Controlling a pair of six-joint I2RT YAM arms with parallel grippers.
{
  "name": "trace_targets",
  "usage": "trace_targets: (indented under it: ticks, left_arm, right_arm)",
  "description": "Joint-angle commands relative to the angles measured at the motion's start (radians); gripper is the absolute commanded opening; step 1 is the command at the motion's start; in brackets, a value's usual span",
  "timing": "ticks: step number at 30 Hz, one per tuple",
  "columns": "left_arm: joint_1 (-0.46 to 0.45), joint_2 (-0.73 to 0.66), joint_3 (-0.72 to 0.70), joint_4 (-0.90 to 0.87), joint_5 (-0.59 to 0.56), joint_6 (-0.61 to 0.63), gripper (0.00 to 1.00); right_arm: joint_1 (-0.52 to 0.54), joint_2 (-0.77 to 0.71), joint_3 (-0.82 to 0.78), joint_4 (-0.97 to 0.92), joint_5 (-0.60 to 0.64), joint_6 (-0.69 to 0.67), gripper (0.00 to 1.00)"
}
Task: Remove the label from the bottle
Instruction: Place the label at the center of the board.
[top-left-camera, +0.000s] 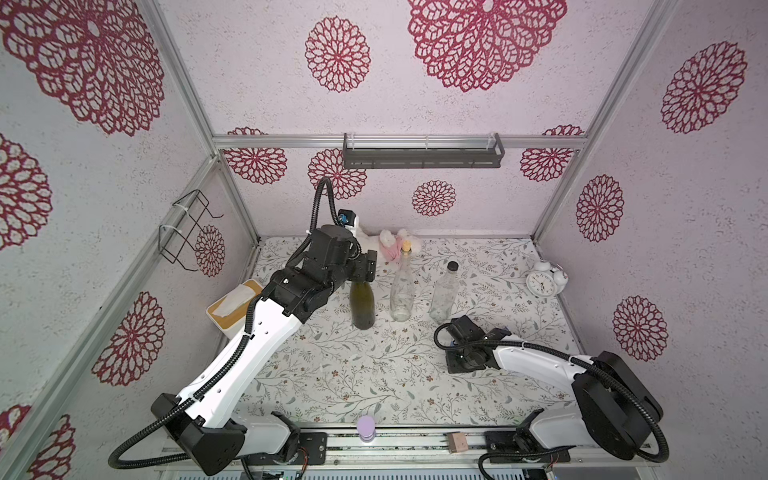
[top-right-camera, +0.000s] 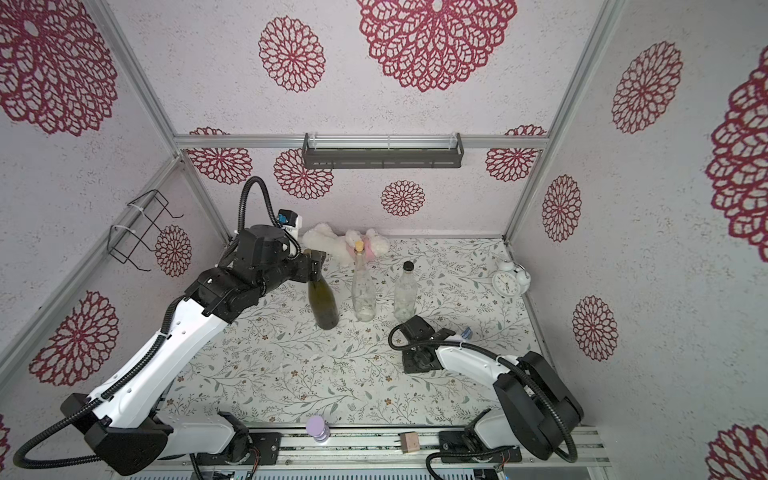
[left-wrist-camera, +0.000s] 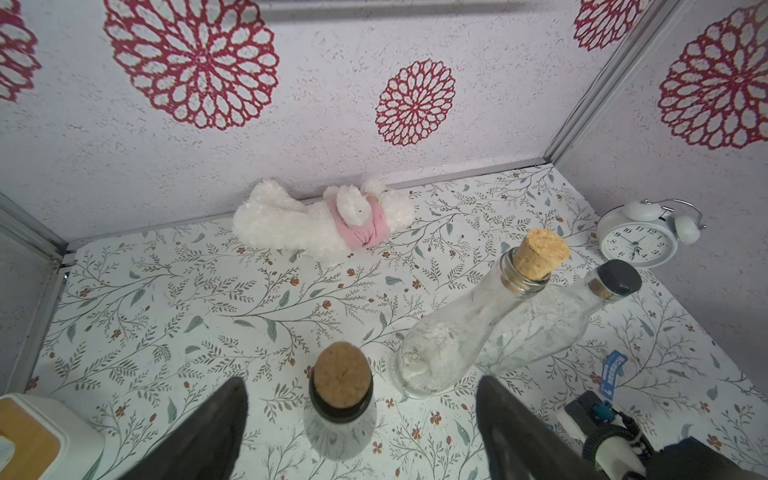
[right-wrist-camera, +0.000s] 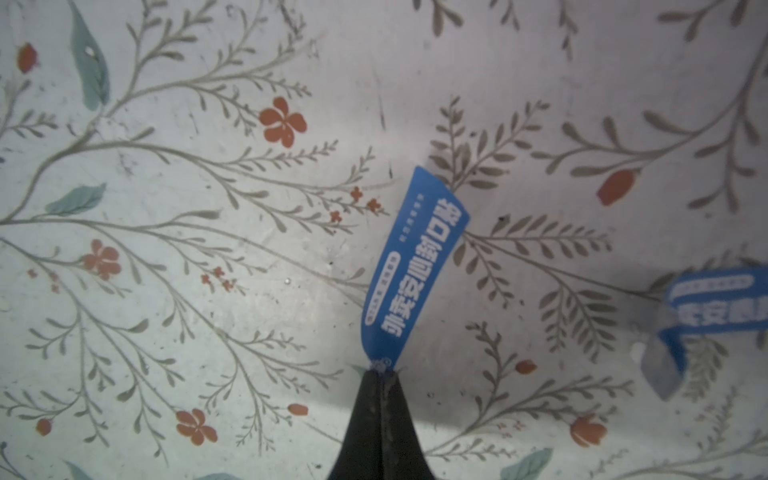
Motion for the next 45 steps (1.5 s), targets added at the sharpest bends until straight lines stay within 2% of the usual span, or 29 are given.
trace_targets:
  ticks: [1, 18, 24, 27, 31, 40, 45]
  left_arm:
    - [0.000, -0.002, -0.014, 0.015, 0.009, -0.006, 0.88]
    - [0.000, 0.000, -0.026, 0.011, 0.021, -0.010, 0.89]
    - [0.000, -0.016, -0.028, 0.009, 0.019, -0.016, 0.89]
    - [0.000, -0.032, -0.033, 0.007, 0.020, -0.019, 0.90]
    - [-0.001, -0.063, -0.047, 0.013, 0.017, -0.027, 0.91]
    - [0.000, -0.106, -0.050, -0.008, 0.002, -0.029, 0.93]
    - [0.005, -0.156, -0.081, -0.012, -0.034, -0.030, 0.96]
  right_arm:
    - [-0.002, 0.007, 0.040, -0.006, 0.000, -0.027, 0.00]
    - [-0.002, 0.094, 0.069, 0.019, -0.009, -0.057, 0.00]
    - [-0.006, 0.100, 0.062, 0.022, -0.007, -0.057, 0.13]
    - [-0.012, 0.100, 0.050, 0.040, -0.013, -0.057, 0.24]
    - [-0.028, 0.098, 0.035, 0.073, -0.036, -0.059, 0.33]
    - [-0.059, 0.102, 0.038, 0.081, -0.040, -0.081, 0.38]
    - [-0.085, 0.083, 0.029, 0.073, -0.035, -0.096, 0.44]
